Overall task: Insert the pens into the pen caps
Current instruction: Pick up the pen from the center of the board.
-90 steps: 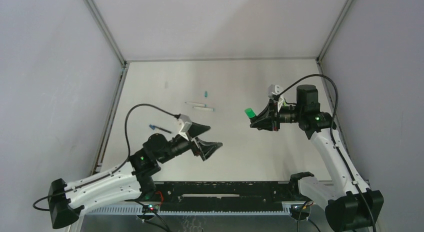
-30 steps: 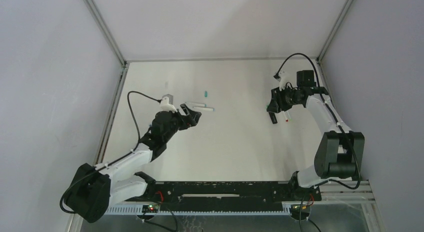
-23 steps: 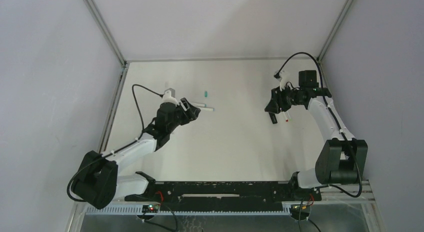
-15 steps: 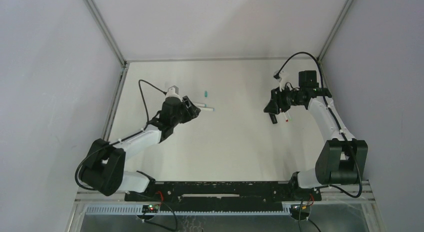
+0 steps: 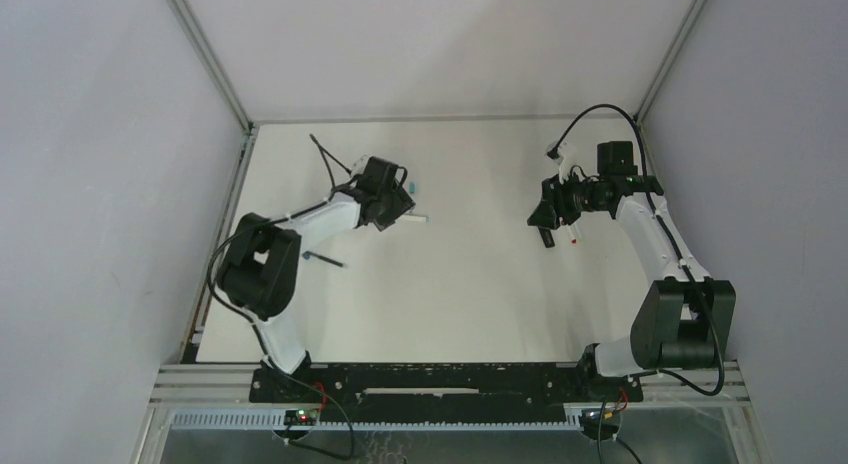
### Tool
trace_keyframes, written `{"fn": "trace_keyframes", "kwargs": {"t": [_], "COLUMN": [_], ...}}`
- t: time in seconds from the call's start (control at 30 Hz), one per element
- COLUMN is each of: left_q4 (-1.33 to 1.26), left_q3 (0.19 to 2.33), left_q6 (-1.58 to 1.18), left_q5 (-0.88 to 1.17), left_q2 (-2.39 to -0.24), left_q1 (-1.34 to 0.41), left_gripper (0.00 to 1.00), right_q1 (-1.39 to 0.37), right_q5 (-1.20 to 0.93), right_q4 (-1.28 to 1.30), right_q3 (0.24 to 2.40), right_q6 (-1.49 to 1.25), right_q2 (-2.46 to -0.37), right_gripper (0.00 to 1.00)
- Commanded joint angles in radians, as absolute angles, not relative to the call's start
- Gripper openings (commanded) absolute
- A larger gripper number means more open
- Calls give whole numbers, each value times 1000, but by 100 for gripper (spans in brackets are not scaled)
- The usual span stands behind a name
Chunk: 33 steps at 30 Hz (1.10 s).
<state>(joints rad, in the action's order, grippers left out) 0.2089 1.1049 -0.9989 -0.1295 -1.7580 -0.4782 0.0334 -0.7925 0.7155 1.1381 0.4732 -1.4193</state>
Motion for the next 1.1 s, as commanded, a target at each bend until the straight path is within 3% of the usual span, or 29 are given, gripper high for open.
{"fn": "trace_keyframes", "kwargs": {"t": [0.0,0.8,1.07], "left_q4": [569,862,874], "left_q3": [1355,1779,1809], "left_q6": [-1092,-1099,-1075], "left_q5": [-272,-293,-268], "left_q2": [-1847,-2183,-2211], "left_q1": [-508,-531,-531], "left_gripper": [64,59,51], "right_q1": [40,39,38], "right_q5": [-807,-801,-802], "right_q4": [715,714,716], "right_q3": [1157,1158,1158], "right_q6": [496,497,499], "right_q2": [-1405,-1404,-1399], "right_gripper": [50,50,49]}}
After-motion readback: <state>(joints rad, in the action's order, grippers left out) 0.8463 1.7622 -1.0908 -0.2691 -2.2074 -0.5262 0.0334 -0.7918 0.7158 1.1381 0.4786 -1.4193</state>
